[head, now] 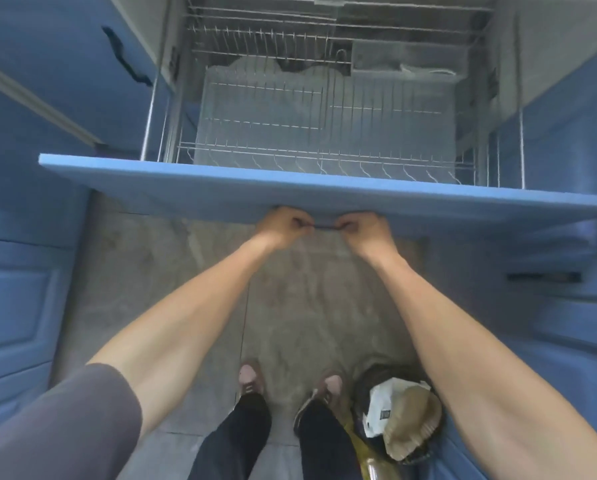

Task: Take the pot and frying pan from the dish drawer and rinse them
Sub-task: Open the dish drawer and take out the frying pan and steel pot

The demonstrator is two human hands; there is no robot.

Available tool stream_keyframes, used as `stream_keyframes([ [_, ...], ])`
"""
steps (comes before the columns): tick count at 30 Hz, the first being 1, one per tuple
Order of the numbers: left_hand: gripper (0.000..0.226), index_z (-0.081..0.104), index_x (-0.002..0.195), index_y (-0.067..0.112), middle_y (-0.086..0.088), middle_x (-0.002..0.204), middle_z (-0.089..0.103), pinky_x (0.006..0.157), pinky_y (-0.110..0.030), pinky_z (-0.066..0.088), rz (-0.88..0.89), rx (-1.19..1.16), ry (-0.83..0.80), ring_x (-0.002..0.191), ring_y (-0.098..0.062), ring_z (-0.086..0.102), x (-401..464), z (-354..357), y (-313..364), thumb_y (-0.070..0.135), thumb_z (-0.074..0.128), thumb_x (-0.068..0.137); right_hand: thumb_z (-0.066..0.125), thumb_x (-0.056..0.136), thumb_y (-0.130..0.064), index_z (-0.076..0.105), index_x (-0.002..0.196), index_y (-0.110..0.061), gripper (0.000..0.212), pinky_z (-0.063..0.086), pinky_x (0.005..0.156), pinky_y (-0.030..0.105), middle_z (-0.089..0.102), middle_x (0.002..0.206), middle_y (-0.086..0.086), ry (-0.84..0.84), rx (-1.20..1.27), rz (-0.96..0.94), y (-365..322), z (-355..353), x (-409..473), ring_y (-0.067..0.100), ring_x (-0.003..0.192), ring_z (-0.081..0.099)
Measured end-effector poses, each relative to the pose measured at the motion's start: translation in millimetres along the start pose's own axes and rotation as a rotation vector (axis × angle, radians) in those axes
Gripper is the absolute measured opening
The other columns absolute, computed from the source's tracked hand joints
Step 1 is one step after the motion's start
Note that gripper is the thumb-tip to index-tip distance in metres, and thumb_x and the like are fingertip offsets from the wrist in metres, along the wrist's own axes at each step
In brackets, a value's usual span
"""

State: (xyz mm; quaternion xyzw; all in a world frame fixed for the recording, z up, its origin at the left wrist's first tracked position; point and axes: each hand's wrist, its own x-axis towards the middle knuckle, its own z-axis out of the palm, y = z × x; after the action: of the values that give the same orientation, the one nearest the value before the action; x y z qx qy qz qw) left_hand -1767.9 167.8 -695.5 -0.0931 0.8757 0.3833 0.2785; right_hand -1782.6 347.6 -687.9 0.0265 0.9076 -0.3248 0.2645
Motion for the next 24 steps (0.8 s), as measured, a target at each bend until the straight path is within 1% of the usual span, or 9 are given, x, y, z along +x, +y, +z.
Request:
stream_keyframes([
  [3,0.013,0.072,0.093,0.019,0.001,0.082,0.065,0.063,-0.022,0.038,-0.009,-0.047,0.040,0.094,-0.023,0.065,22.0,-12.0,9.1,0.024,0.069,0.082,0.056,0.081,-0.012,0.075,0.098,-0.021,0.027,0.047,0.085,0.021,0.074,0.104,0.002,-0.035,0.022,0.019,-14.6,-17.0,22.8,0.018,0.101,0.065],
  [6,0.013,0.070,0.092,0.019,0.007,0.084,0.066,0.061,-0.012,0.038,0.005,-0.077,0.091,0.091,-0.016,0.065,53.3,-22.7,16.5,0.027,0.068,0.082,0.067,0.076,-0.015,0.074,0.099,-0.019,0.024,0.046,0.077,0.021,0.075,0.096,0.005,0.006,0.057,0.026,-22.4,-26.8,55.5,0.019,0.095,0.067],
  [7,0.013,0.069,0.093,0.020,0.007,0.087,0.068,0.066,-0.014,0.041,0.015,-0.081,0.104,0.091,-0.015,0.064,64.4,-26.9,19.4,0.028,0.067,0.083,0.066,0.076,-0.014,0.073,0.098,-0.020,0.023,0.048,0.078,0.024,0.075,0.094,0.006,0.048,0.056,0.018,-26.2,-28.3,66.5,0.020,0.094,0.068],
  [9,0.012,0.066,0.095,0.026,0.005,0.093,0.071,0.074,-0.026,0.046,0.012,-0.076,0.157,0.089,-0.015,0.064,84.4,-35.1,24.1,0.034,0.063,0.085,0.064,0.076,-0.013,0.072,0.097,-0.021,0.024,0.050,0.081,0.029,0.075,0.091,0.005,0.115,0.036,0.010,-32.3,-29.8,91.8,0.022,0.092,0.068],
  [12,0.012,0.063,0.096,0.025,0.003,0.093,0.071,0.071,-0.027,0.043,0.069,-0.050,0.183,0.087,-0.016,0.063,120.5,-47.6,34.3,0.033,0.058,0.089,0.064,0.075,-0.012,0.070,0.095,-0.020,0.023,0.044,0.074,0.026,0.072,0.090,0.004,0.220,0.076,0.007,-41.4,-35.8,123.8,0.022,0.088,0.065],
  [14,0.012,0.062,0.096,0.024,0.003,0.092,0.070,0.075,-0.031,0.047,0.102,-0.062,0.202,0.087,-0.018,0.064,143.0,-60.7,40.4,0.033,0.057,0.089,0.066,0.074,-0.010,0.070,0.093,-0.017,0.021,0.039,0.070,0.025,0.069,0.084,0.006,0.253,0.097,-0.028,-50.8,-45.1,150.4,0.024,0.084,0.064],
  [16,0.014,0.062,0.097,0.024,0.003,0.092,0.070,0.075,-0.031,0.048,0.117,-0.032,0.191,0.088,-0.020,0.064,159.1,-75.0,45.0,0.034,0.057,0.090,0.066,0.074,-0.010,0.070,0.093,-0.017,0.020,0.040,0.069,0.027,0.067,0.080,0.005,0.219,0.056,-0.029,-59.9,-54.7,166.8,0.026,0.083,0.064],
  [20,0.017,0.062,0.101,0.024,0.001,0.096,0.071,0.076,-0.035,0.051,0.131,0.051,0.128,0.089,-0.021,0.066,196.6,-105.3,53.3,0.036,0.057,0.090,0.066,0.078,-0.015,0.069,0.099,-0.018,0.021,0.040,0.071,0.027,0.068,0.085,0.005,0.165,0.025,-0.029,-75.4,-80.3,203.5,0.025,0.086,0.064],
  [24,0.018,0.063,0.103,0.021,-0.002,0.101,0.072,0.076,-0.035,0.049,0.157,0.080,0.182,0.095,-0.025,0.066,222.6,-118.7,64.4,0.031,0.055,0.091,0.066,0.080,-0.020,0.067,0.103,-0.018,0.023,0.040,0.073,0.028,0.070,0.087,0.007,0.149,0.031,-0.060,-83.0,-89.0,231.9,0.024,0.086,0.066],
])
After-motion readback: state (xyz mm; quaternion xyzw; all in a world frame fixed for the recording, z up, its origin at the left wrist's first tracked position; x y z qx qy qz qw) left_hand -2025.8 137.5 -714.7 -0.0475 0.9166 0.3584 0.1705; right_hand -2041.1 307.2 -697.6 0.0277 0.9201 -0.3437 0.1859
